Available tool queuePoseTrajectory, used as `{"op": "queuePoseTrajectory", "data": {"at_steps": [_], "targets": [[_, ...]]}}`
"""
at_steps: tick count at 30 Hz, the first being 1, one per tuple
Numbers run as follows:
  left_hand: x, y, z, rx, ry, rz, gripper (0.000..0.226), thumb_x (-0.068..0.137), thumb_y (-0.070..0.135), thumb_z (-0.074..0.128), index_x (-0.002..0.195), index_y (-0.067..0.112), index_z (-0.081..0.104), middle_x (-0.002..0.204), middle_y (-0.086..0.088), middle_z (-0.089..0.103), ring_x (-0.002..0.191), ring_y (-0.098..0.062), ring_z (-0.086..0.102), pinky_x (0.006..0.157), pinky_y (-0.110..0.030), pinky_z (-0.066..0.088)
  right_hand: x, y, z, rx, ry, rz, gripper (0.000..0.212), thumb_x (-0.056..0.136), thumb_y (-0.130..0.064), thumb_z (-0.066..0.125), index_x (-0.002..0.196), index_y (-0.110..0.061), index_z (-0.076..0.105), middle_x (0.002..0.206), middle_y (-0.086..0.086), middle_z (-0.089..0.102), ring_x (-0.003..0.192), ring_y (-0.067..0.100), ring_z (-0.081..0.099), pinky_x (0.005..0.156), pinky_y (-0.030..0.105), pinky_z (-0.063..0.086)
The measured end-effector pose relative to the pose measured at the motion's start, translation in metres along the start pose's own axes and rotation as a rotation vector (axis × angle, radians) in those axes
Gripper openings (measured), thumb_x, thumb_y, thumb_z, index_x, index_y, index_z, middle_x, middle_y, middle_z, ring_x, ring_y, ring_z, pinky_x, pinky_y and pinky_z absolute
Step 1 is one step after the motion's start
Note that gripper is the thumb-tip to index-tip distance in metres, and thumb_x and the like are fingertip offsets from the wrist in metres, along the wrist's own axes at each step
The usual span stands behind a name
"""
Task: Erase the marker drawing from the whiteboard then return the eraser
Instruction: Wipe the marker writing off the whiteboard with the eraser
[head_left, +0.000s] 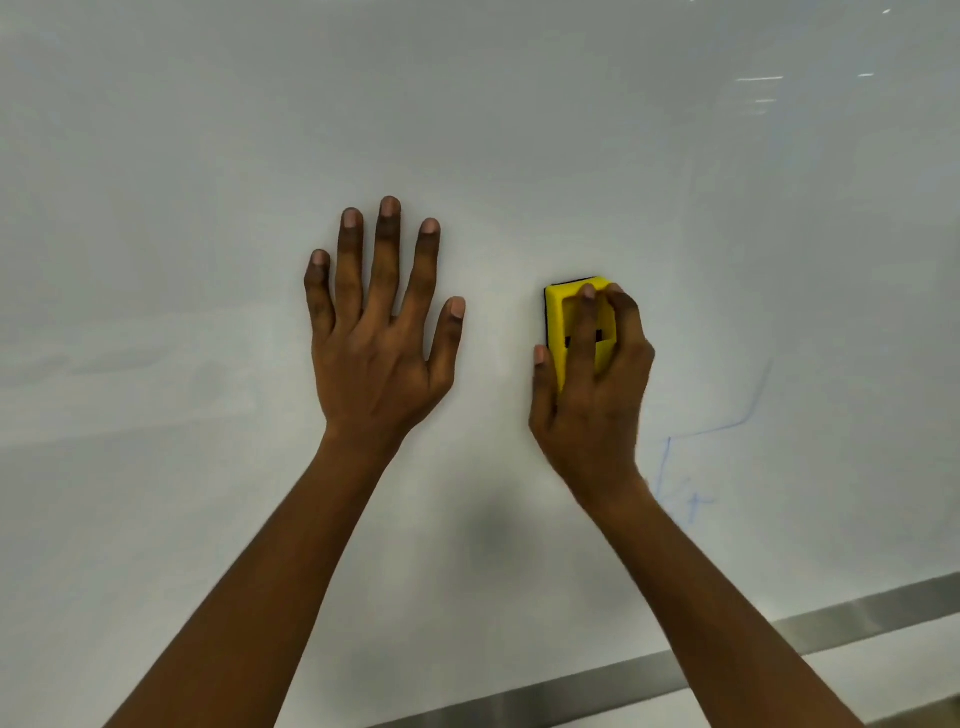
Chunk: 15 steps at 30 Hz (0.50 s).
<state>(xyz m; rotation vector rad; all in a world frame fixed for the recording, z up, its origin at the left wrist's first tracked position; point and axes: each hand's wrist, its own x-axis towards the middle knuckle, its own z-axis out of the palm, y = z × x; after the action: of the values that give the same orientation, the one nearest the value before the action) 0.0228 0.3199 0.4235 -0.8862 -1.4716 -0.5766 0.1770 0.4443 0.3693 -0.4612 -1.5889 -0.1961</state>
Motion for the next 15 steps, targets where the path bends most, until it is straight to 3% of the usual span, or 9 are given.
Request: {"op": "queuePoseTrajectory", "data": {"at_steps": [2,5,10,13,15], "targets": [[-0.001,0.000,0.001,-0.003,0.007,0.001,0.066,0.112,0.049,0.046,0.169,0.019,0.030,0.174,-0.014,0.030,0.162,-0.038,0.020,0.135,-0.048,0.004,-0.002,0.026,-0.004,-0.024,-0.006,-0.043,0.058,0.104,-0.024,0.060,0.153,0.001,0.043,0.154,0.030,0.032,0.135,0.046,0.042,0.107,0.050,0.042],[-0.001,0.000,0.002,-0.007,0.019,0.001,0.066,0.112,0.049,0.047,0.169,0.019,0.032,0.173,-0.015,0.032,0.162,-0.039,0.022,0.134,-0.049,0.006,0.000,0.074,-0.016,-0.007,0.054,0.119,0.057,0.106,-0.024,0.057,0.155,0.000,0.041,0.153,0.035,0.033,0.140,0.050,0.041,0.115,0.055,0.040],[-0.003,0.002,0.004,0.010,0.028,-0.004,0.067,0.112,0.051,0.047,0.168,0.019,0.032,0.173,-0.015,0.033,0.161,-0.040,0.025,0.134,-0.052,0.010,0.012,0.107,-0.024,-0.044,0.184,0.349,0.057,0.109,-0.029,0.052,0.158,-0.005,0.038,0.144,0.030,0.048,0.130,0.042,0.049,0.114,0.042,0.040],[-0.003,0.003,0.003,0.018,0.027,-0.004,0.067,0.112,0.051,0.046,0.169,0.019,0.031,0.173,-0.014,0.032,0.161,-0.040,0.025,0.133,-0.052,0.010,-0.004,0.062,-0.009,0.005,0.140,0.188,0.058,0.109,-0.029,0.050,0.160,-0.010,0.030,0.146,0.031,0.043,0.128,0.044,0.047,0.112,0.047,0.041],[-0.003,0.002,0.003,0.017,0.033,-0.004,0.067,0.112,0.050,0.046,0.169,0.020,0.031,0.173,-0.014,0.032,0.161,-0.040,0.025,0.133,-0.052,0.011,-0.027,0.022,0.001,0.054,0.016,-0.027,0.064,0.106,-0.029,0.054,0.162,-0.020,0.025,0.145,0.025,0.040,0.119,0.044,0.050,0.098,0.049,0.046]]}}
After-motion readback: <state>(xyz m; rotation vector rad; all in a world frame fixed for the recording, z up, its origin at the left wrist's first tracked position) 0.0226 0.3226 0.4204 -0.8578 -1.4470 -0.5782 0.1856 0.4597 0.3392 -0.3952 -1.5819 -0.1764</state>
